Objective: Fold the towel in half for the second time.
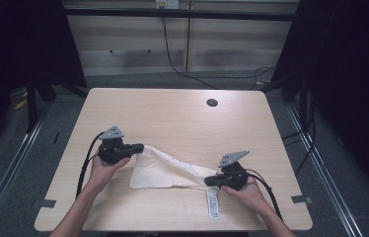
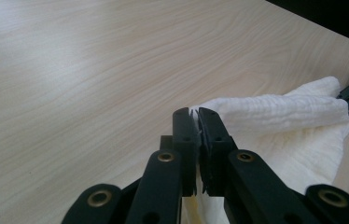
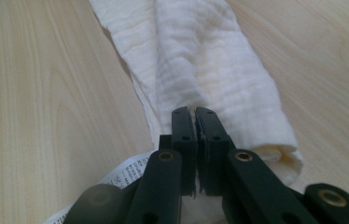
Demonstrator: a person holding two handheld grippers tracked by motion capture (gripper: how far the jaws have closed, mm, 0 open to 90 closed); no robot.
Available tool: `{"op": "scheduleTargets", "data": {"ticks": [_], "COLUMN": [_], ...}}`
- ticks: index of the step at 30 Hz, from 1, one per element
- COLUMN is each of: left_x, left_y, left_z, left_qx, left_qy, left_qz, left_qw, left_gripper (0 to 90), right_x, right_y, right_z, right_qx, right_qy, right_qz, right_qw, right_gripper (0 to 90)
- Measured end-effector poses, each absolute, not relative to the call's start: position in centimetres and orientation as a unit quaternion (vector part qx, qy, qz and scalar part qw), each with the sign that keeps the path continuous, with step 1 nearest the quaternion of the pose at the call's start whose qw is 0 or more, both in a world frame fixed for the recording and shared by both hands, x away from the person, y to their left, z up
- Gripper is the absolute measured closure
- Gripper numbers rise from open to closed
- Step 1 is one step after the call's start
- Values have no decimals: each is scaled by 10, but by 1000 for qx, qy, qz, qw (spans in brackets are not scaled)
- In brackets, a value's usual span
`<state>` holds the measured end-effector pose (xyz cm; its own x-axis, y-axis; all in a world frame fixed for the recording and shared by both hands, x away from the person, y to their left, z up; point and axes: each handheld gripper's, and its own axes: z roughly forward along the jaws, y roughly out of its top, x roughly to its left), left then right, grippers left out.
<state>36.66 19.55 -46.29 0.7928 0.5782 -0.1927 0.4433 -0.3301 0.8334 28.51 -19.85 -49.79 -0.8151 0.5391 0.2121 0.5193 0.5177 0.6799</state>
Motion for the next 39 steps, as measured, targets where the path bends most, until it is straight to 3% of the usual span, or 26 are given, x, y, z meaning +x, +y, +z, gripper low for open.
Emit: {"op": "scheduleTargets", "data": {"ticks": [13,25,39], "left_x": [376,345,324], "left_y": [185,185,199], "left_z": [-447,-432,-443], "left_qx": [814,817,839], "left_qy": [295,248,238], "left_qz": [72,88,92], "left_qw": [495,513,480], "left_gripper": [866,866,866], "right_x": [317,324,322], "right_y": [-195,-195,-195], "right_z": [-498,-497,-499], "right_qx": [348,374,378], "right_qy": [859,851,845], "right_qz": [375,365,372], "right_qw": [36,61,66], "right_gripper": [872,874,875]}}
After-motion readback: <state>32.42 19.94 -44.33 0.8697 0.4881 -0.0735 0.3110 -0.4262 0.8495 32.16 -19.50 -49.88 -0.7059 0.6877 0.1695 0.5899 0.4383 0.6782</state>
